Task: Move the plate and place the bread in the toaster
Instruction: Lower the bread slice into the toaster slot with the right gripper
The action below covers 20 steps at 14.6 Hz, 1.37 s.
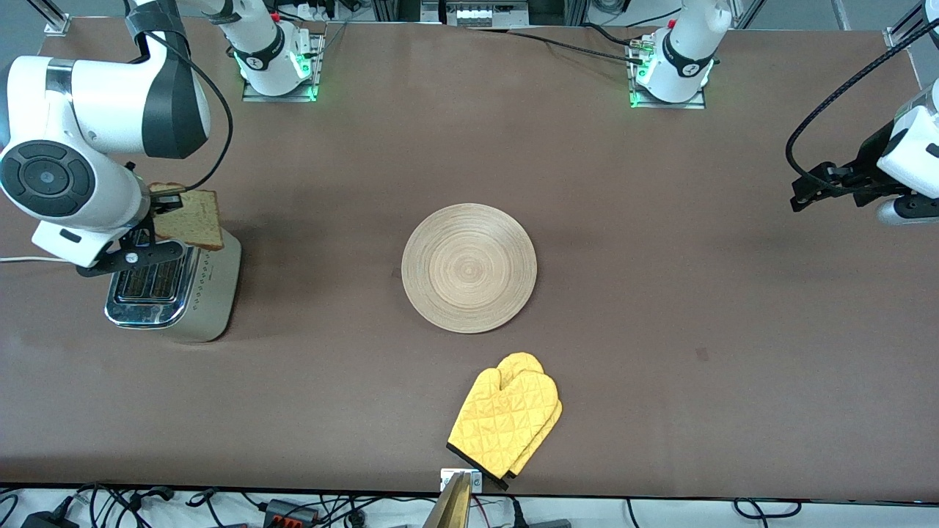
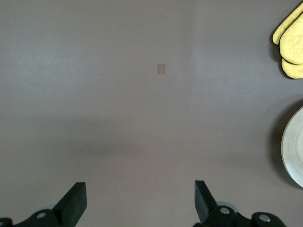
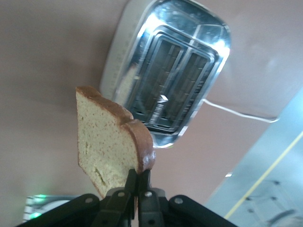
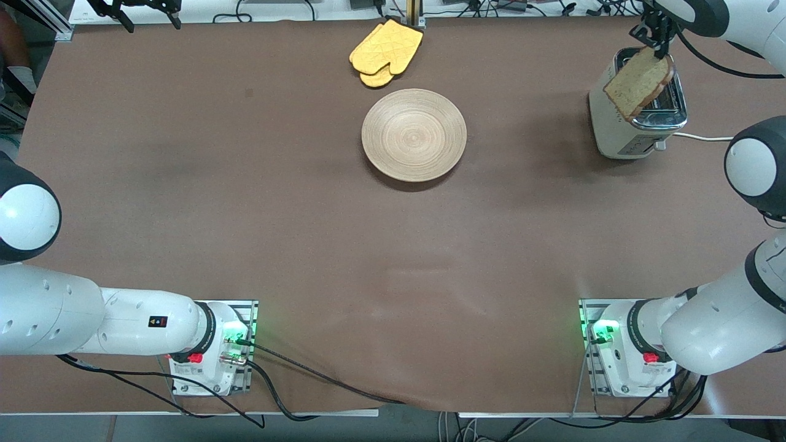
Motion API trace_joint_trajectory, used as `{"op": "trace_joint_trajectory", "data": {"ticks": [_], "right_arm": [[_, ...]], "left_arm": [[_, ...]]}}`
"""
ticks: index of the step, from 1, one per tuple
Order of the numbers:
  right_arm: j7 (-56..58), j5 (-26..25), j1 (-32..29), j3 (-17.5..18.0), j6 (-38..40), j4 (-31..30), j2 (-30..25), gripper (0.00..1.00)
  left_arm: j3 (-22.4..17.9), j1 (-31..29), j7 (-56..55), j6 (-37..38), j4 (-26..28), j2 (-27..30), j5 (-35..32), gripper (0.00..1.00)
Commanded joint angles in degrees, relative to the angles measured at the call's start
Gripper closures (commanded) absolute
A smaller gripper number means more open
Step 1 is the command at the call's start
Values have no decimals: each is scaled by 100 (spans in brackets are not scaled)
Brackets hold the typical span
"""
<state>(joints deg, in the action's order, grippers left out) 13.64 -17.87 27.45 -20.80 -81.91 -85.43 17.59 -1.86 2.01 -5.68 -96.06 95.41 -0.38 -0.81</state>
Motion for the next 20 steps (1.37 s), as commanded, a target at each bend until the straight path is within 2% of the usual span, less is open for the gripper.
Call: {"op": "trace_joint_trajectory", "data": {"ticks": [1,6,9,13,20], "right_arm": [[665,-243,-222,-91,61,79,-28,100],[640,-1156,-231,-100,-535,53,217,100],[561,-1175,-301,-144,-791,79,394,100],[429,-1079,-231,-416,-950,386,842,100],[43,-902,-64,-425,-959,712,1272,100]], "left_arm": [[54,-70,111,61,39,99,81,0],[54,-70,111,61,39,99,81,0],[54,-70,111,61,39,99,81,0],[54,-70,111,61,39,99,81,0],[54,-70,111,61,39,99,81,0]]}}
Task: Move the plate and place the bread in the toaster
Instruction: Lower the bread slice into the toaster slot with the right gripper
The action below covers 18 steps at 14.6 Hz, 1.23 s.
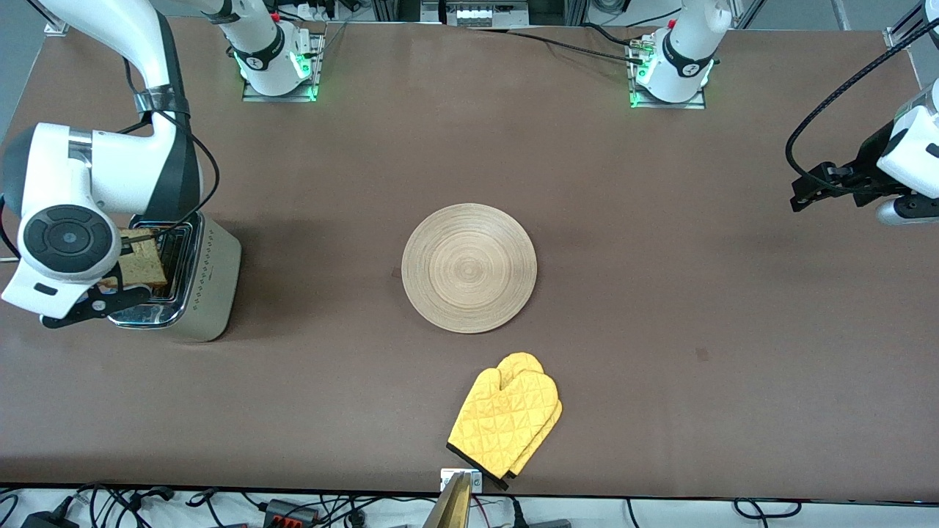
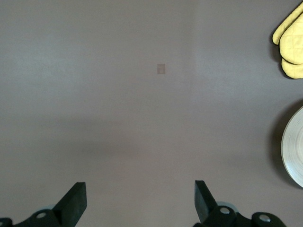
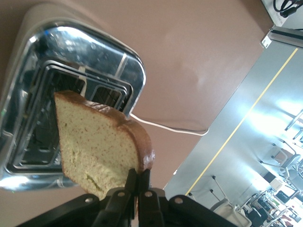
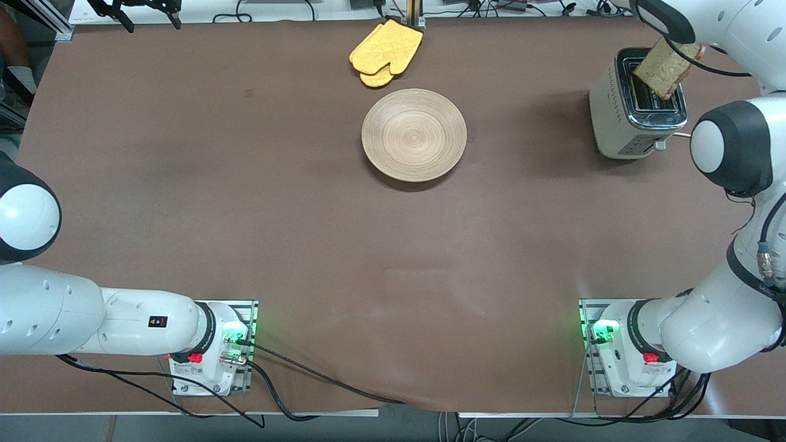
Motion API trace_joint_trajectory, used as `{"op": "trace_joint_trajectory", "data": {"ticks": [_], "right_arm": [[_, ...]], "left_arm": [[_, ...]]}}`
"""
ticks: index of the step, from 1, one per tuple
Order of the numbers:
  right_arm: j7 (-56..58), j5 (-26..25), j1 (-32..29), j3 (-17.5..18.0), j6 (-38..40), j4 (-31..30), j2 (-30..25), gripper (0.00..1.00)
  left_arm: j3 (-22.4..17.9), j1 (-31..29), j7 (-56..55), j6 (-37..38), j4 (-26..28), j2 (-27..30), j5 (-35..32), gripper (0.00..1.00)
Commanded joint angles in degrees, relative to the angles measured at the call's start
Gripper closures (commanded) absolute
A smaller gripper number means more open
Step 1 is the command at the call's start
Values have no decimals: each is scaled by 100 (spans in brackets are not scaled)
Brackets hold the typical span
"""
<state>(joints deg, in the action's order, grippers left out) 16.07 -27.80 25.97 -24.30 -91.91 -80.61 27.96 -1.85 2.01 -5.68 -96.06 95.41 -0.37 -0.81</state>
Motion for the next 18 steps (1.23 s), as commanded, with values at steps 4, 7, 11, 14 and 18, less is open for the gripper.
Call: {"op": "trace_joint_trajectory", "data": {"ticks": [4,7,11,14,18], "right_arm": [[-429,99,154,-75,33,221,377,100],[-631,99,180,-75,33,221,448,95],[-649,108,215,-66,42,221,439,30],[-676,151,285,-57,95,230,413,25],[-676,266,294,-48,156,230,395,16]], "left_arm": [[53,-69,111,61,39,99,81,0],[53,-69,111,61,39,99,81,0],[53,-69,103,61,39,99,81,0],[53,-69,103,61,39,99,81,0],[53,-69,94,61,39,99,81,0]]}}
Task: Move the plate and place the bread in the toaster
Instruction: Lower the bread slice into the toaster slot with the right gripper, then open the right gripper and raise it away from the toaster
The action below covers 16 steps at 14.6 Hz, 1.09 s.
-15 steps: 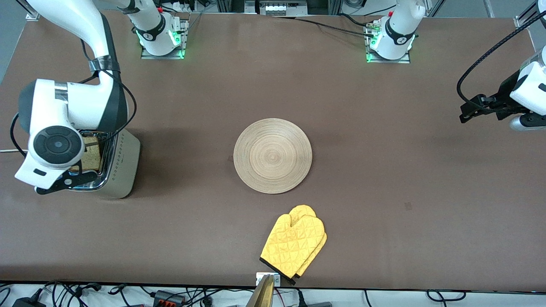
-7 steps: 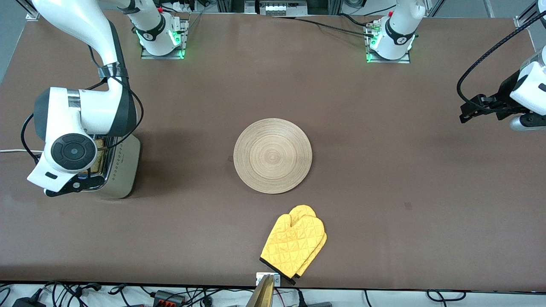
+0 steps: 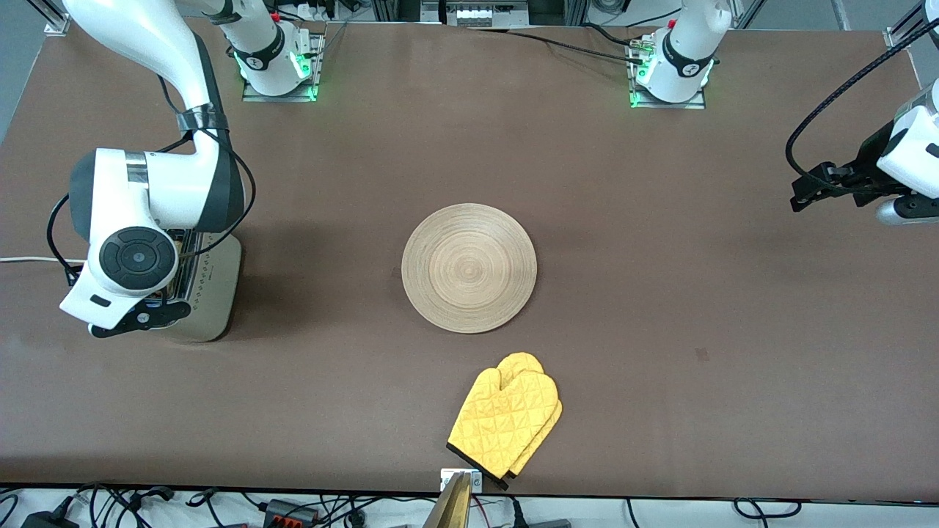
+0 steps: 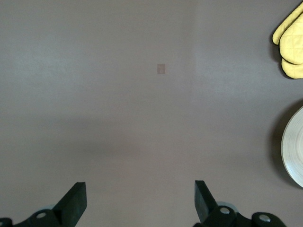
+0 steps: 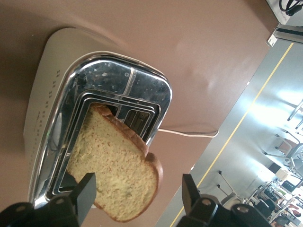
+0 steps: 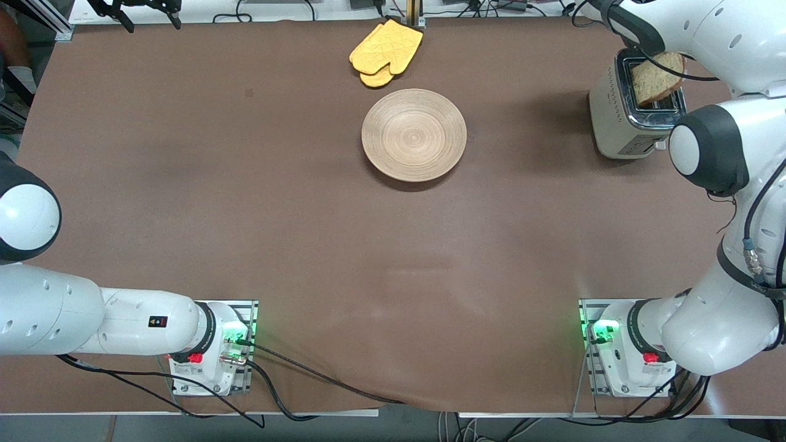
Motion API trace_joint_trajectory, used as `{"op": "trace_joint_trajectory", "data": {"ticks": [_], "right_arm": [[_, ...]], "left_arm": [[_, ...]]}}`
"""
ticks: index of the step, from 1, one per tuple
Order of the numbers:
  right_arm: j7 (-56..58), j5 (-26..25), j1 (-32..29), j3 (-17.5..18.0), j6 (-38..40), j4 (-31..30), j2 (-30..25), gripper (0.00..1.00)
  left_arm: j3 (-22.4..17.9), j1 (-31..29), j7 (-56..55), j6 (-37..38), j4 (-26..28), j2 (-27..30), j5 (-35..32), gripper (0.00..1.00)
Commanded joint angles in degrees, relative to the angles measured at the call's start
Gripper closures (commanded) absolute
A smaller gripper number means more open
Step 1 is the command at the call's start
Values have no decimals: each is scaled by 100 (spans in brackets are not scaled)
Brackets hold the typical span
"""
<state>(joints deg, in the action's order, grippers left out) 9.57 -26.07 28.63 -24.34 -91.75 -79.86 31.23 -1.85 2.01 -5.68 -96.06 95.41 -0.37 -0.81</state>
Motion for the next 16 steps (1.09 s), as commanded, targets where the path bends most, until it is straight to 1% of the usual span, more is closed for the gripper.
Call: {"op": "trace_joint_trajectory", "data": {"ticks": [1,2,3,4,5,6,7,9,10,11,14,15,16], "right_arm": [[-25,102,37,-36,175,163,68,16],[-25,102,55,-36,227,198,68,16],[-8,102,55,-36,341,251,68,14],[19,119,55,-36,472,347,42,13],[27,259,46,-62,596,452,-20,10],[36,495,20,-105,649,523,-64,6],[45,741,-41,-123,745,628,-82,5],[115,1032,-112,-202,1078,1014,-82,5],[133,1182,-112,-220,1193,1103,-160,5],[133,1383,-147,-246,1212,1104,-378,0],[133,2313,-638,-220,1229,1025,-810,0],[133,2508,-727,-220,1308,998,-881,0],[133,2580,-823,-194,1509,998,-1099,0]], "left_arm": [[53,-69,94,61,39,99,81,0],[53,-69,102,61,39,99,81,0],[53,-69,111,61,39,99,81,0],[53,-69,111,61,39,99,81,0],[53,-69,103,61,39,99,81,0],[53,-69,103,61,39,99,81,0],[53,-69,103,61,39,99,81,0],[53,-69,103,61,39,99,81,0],[53,-69,103,61,39,99,81,0],[53,-69,103,61,39,99,81,0],[53,-69,103,61,39,99,81,0],[53,-69,103,69,39,99,81,0],[44,-69,103,78,39,99,81,0]]}}
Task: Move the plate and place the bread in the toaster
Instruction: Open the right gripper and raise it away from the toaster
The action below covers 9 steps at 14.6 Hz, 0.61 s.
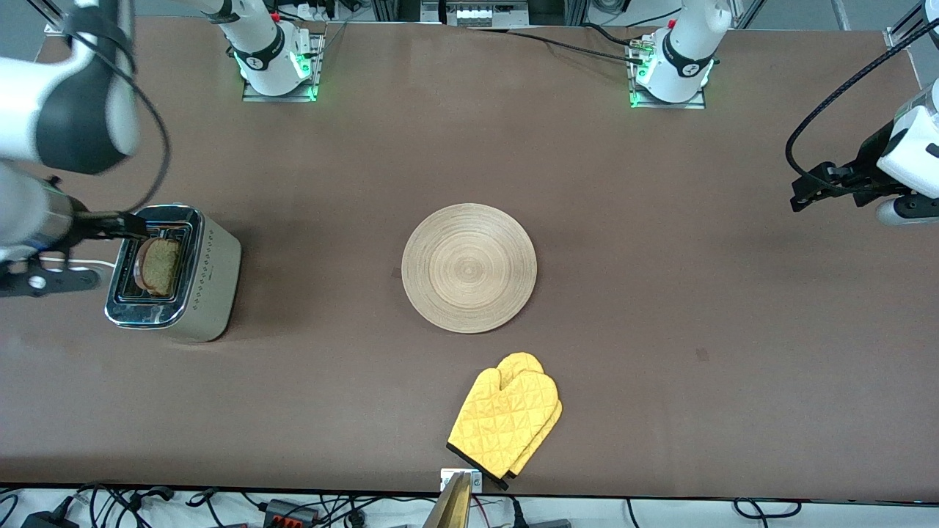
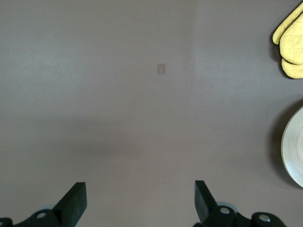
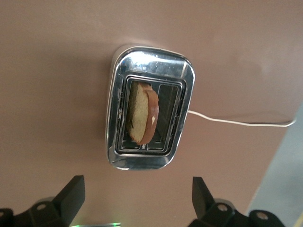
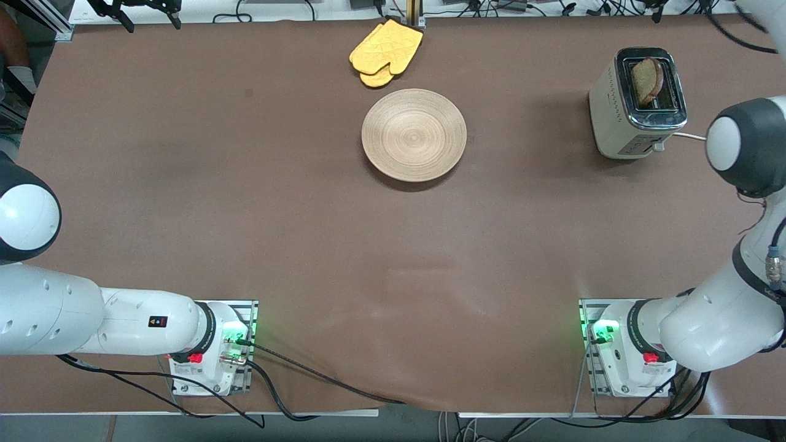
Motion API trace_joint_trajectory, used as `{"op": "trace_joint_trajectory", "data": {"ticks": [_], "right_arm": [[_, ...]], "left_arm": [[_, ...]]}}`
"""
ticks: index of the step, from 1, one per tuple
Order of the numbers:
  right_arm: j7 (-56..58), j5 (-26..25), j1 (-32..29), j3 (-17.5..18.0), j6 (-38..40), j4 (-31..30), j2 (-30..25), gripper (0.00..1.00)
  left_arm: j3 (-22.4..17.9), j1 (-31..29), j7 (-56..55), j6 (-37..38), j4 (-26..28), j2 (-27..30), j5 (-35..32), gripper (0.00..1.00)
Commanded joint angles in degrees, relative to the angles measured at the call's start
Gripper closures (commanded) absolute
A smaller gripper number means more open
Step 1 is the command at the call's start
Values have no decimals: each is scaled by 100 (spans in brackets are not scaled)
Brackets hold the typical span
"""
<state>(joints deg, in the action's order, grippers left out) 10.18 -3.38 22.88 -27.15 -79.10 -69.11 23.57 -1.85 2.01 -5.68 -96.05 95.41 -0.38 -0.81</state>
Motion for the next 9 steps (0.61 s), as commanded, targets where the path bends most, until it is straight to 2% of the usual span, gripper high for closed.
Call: {"op": "trace_joint_trajectory", "data": {"ticks": [1,4,5,7,9], "right_arm": [[64,398,-336,113,385,-77,-474,0],[46,688,-670,149,447,-85,-914,0],[37,689,-793,297,430,-199,-1063,0],[-16,637,-1258,875,447,-541,-1519,0],[-59,601,-1523,1185,483,-560,-1635,0]], "left_arm": [[44,-78,111,139,39,99,81,0],[53,-69,85,166,30,99,73,0],[53,-69,111,166,39,99,72,0],[53,-69,111,166,30,99,72,0],[53,-69,111,209,-58,73,72,0]]}}
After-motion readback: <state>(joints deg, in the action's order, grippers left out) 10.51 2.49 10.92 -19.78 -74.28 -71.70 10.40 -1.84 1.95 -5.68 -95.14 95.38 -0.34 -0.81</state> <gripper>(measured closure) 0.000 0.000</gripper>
